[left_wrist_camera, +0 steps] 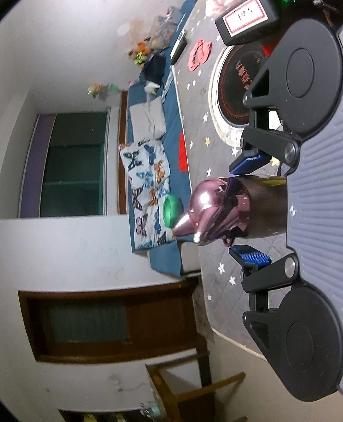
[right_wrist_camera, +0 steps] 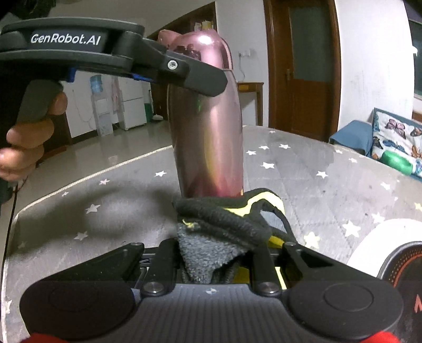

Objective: Clean container
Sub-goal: 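Wipe the thermos body again with the right gripper's sponge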

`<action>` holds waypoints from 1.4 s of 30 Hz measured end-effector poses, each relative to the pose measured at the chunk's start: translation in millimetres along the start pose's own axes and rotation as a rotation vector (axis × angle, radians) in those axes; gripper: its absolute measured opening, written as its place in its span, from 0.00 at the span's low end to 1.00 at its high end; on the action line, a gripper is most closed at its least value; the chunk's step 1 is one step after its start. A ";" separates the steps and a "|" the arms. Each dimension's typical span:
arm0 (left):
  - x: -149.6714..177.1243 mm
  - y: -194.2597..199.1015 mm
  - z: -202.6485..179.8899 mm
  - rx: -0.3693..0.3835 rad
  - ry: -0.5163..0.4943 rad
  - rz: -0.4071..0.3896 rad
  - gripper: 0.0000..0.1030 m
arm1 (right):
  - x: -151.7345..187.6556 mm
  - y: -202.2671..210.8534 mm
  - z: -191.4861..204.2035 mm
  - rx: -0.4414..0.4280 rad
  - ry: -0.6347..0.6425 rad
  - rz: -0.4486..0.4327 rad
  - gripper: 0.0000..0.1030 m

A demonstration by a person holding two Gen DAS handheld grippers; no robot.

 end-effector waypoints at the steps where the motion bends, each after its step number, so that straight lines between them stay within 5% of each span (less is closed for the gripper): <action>1: 1.1 0.8 0.0 -0.002 0.006 -0.001 0.57 | -1.0 1.0 -0.3 -0.001 -0.005 -0.001 0.17; 13: -4.8 2.3 5.2 0.162 -0.134 0.037 0.54 | -53.6 57.2 8.6 0.012 0.132 -0.144 0.17; 19: -9.2 -6.0 10.3 0.230 -0.159 0.051 0.55 | -52.3 48.9 12.1 0.018 0.213 -0.116 0.17; 36: 5.1 0.6 -12.0 0.010 -0.074 -0.031 0.58 | -2.1 0.4 4.8 0.020 0.053 0.023 0.18; 42: 1.0 -1.7 -3.5 0.050 -0.085 -0.007 0.57 | -12.1 15.0 5.9 0.012 0.066 -0.003 0.17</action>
Point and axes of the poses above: each gripper's, at about its wrist camera, not at the fingertips, and y roughly against the way its jaws point, z to its left, x to its underside, the point moved 5 cm from there along -y, roughly the way its jaws point, and after that the axes turned 5 degrees about -x, right-handed, at the moved point
